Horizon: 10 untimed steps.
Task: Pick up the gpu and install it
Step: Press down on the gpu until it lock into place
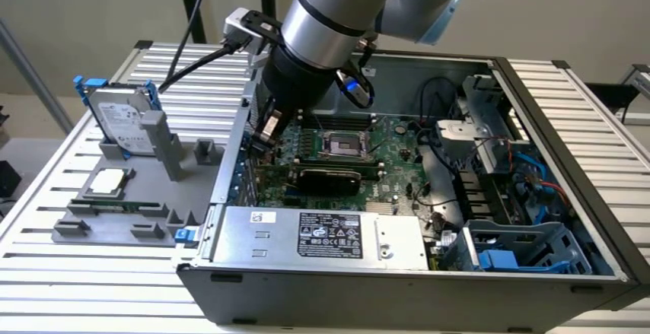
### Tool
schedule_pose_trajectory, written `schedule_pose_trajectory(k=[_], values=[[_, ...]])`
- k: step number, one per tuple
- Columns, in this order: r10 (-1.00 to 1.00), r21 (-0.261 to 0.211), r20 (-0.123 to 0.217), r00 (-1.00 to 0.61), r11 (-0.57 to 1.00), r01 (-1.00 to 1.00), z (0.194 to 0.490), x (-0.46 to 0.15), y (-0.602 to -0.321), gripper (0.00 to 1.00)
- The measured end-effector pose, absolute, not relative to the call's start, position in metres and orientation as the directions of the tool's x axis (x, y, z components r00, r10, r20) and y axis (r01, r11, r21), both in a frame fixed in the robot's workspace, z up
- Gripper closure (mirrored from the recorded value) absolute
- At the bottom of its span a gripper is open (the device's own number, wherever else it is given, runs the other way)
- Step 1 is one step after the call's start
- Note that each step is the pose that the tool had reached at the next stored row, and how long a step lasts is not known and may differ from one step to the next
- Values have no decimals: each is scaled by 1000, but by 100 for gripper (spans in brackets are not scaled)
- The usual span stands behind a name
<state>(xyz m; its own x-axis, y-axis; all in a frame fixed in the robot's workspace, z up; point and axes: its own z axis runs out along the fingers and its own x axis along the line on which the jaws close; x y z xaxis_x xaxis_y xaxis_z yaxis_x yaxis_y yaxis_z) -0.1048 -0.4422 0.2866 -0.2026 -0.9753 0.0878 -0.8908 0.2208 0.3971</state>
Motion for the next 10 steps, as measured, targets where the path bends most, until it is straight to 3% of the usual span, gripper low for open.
schedule_pose_trajectory(k=[10], values=[[-973,392,111,-203,231,-891,281,-104,-442,89]])
